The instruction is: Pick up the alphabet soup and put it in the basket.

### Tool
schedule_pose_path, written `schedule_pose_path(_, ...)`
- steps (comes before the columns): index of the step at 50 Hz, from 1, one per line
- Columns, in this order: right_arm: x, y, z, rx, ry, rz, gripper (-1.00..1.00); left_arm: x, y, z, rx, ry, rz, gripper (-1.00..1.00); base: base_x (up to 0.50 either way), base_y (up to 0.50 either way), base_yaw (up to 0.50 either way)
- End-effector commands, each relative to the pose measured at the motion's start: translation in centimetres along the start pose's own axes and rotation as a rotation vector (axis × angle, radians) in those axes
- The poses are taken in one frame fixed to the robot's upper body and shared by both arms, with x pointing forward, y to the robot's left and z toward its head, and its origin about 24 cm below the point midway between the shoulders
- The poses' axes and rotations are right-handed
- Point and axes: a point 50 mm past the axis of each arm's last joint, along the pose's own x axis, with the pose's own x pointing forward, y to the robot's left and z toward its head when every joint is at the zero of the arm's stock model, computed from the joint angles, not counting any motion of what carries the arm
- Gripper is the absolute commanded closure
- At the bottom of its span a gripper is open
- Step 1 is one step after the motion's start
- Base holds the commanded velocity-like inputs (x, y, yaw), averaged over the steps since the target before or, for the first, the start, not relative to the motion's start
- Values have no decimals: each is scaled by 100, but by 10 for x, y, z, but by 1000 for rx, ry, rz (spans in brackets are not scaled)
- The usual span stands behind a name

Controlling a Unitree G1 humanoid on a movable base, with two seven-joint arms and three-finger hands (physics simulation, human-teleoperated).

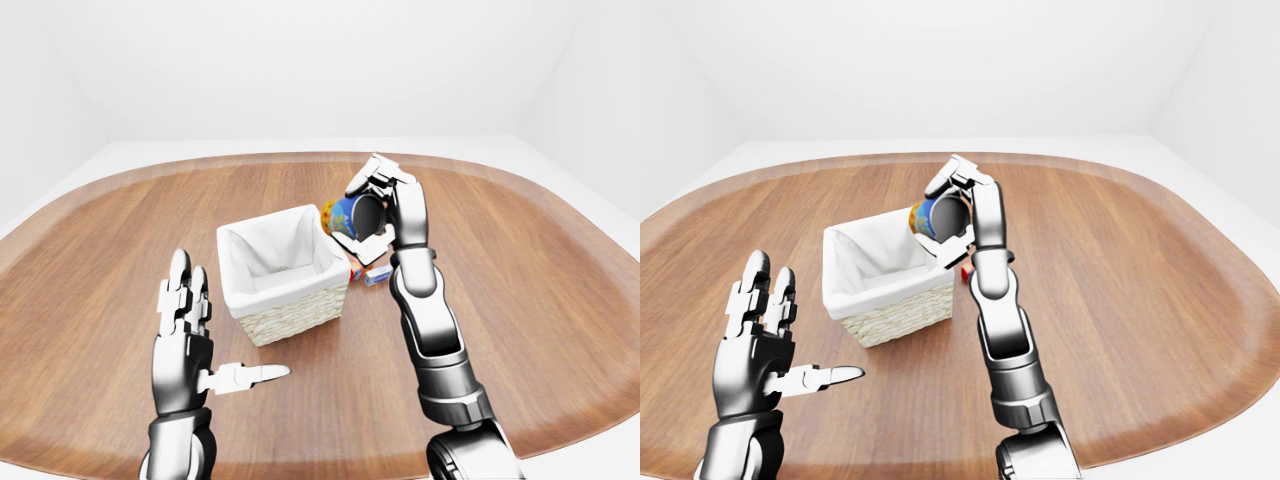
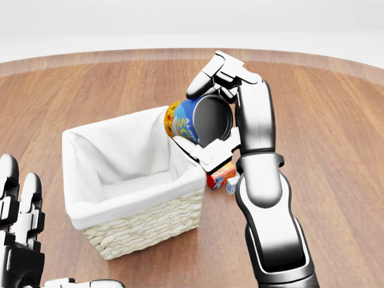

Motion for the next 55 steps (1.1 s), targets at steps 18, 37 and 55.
schedule_pose_path(18, 33, 37, 3, 18, 35, 28, 100, -2, 2, 4, -9, -10, -3, -100, 0, 0, 0)
schedule_pose_path(37, 39, 68, -10, -52, 117, 60, 100, -3, 4, 6, -18, -13, -8, -100, 0, 0, 0)
schedule_pose_path(55, 31, 98, -14, -99, 146, 111, 100, -2, 4, 6, -21, -12, -10, -100, 0, 0, 0)
